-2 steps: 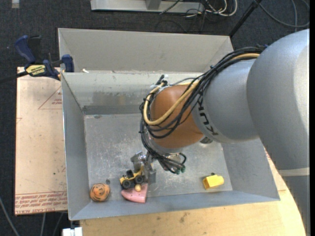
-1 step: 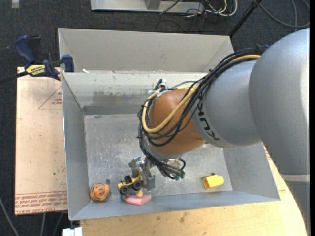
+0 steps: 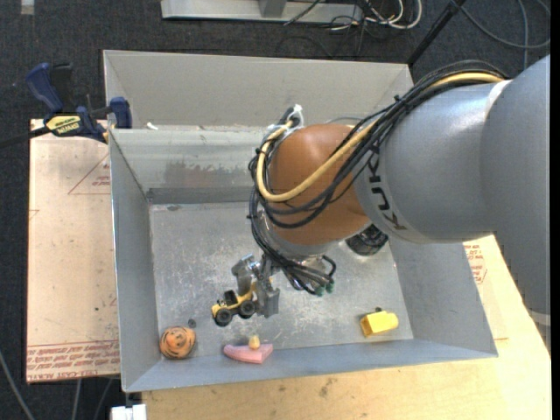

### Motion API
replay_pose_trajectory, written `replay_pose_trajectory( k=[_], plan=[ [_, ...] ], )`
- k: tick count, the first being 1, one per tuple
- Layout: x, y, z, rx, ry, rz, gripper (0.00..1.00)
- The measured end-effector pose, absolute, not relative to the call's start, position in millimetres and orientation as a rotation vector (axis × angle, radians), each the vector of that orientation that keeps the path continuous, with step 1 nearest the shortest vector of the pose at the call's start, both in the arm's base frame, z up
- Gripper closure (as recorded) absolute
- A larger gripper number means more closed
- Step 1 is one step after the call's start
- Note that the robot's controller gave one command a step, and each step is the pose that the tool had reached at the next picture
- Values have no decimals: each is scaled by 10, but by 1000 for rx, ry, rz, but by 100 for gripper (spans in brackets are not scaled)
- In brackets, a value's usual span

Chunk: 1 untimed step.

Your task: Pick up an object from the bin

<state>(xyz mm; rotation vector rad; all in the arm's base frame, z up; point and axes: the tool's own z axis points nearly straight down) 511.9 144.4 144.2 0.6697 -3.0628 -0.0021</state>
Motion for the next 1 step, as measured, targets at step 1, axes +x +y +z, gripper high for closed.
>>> replay_pose_trajectory(
  k=[1],
  plan=[
    [5340,1454,1771,671,-3079,-2,100]
  ],
)
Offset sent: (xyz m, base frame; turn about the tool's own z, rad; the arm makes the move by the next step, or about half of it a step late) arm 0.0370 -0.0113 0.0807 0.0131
